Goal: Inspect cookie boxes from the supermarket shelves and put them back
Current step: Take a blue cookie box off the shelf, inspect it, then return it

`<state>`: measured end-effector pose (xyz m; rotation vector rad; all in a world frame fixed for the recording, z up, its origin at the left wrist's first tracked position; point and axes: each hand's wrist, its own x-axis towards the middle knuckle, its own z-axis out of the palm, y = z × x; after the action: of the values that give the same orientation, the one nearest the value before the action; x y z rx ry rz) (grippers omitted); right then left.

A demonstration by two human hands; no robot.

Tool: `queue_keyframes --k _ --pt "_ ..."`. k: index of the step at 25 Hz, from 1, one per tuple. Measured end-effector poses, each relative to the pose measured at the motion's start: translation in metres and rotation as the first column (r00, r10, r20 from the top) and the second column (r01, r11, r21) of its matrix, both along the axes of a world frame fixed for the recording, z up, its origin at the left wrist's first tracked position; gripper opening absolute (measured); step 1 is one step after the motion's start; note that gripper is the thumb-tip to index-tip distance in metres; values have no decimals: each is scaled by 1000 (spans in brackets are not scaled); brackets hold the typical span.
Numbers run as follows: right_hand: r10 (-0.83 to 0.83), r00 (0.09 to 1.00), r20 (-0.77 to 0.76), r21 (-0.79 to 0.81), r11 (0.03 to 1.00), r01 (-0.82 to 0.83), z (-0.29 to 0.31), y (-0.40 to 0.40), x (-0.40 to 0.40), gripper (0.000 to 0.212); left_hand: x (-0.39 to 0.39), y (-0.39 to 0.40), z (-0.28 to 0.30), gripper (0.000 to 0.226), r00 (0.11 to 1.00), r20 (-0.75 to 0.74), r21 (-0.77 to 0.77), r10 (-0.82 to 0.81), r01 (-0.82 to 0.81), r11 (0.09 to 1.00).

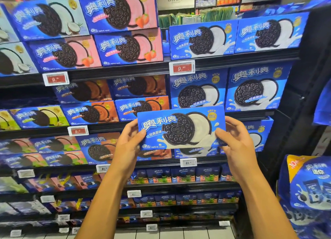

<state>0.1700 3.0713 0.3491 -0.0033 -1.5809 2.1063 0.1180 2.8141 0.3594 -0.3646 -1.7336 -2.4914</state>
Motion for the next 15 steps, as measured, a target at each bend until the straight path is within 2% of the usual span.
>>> queue_keyframes --k 4,7,10,15 --pt "0 997 -83 26 1000 2 12 -11 -9 36 -19 -15 6 39 1000 -15 -77 -27 26 997" --pt "-39 990 -138 97 994 53 22 -18 -16 42 -35 -24 11 42 1000 -12 -68 4 -5 998" --pt "-46 983 -178 118 991 68 32 -27 -20 48 -50 -32 18 40 996 -93 -19 6 -8 1000" --pt "-33 978 -208 96 994 53 43 -40 -23 46 -66 -50 27 43 978 -205 -81 -33 17 997"
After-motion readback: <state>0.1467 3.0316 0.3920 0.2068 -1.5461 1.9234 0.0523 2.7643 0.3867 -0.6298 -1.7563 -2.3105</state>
